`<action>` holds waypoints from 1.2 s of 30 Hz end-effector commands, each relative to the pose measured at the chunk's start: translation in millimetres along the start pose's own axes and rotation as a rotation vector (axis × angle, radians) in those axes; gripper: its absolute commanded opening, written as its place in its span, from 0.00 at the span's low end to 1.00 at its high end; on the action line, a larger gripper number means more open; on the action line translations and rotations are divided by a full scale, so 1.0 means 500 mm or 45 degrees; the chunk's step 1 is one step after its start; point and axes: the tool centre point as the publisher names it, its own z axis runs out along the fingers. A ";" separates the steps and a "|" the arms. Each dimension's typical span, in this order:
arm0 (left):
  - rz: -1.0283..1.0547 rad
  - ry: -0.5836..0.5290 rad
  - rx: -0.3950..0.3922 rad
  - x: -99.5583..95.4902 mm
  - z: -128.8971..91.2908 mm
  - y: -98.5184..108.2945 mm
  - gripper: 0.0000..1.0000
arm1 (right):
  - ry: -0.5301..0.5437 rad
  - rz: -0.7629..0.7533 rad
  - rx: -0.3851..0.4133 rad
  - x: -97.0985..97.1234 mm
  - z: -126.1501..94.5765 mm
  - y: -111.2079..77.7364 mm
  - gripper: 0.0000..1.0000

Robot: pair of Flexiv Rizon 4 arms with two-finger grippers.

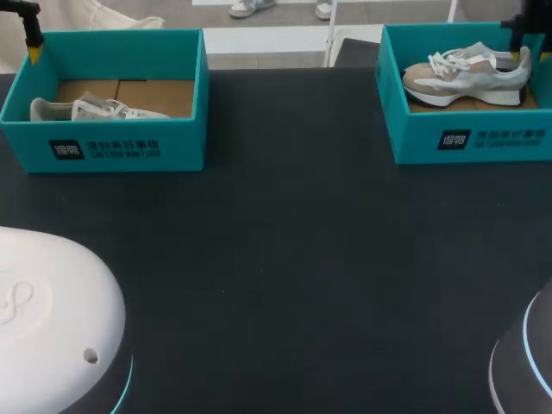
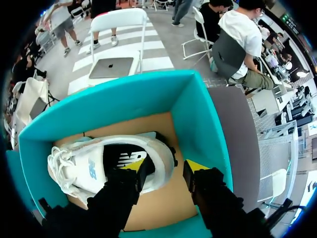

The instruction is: Take the shoe out of the shoebox, open the shoe tongue, remove and reinsert the insole, then place the shoe into the shoebox

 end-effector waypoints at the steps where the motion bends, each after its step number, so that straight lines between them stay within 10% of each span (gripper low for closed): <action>1: 0.001 0.001 0.001 0.001 -0.001 0.000 1.00 | -0.021 -0.011 0.096 0.001 0.011 0.024 0.50; 17: 0.001 0.001 0.001 0.001 -0.001 0.000 1.00 | -0.136 -0.088 0.238 -0.002 0.097 0.018 0.47; 22: 0.001 0.001 0.001 0.001 -0.001 0.000 1.00 | -0.167 -0.064 0.240 -0.014 0.106 0.014 0.00; 36: 0.001 0.001 0.001 0.001 -0.001 0.000 1.00 | -0.190 -0.081 0.120 -0.049 -0.062 -0.012 0.00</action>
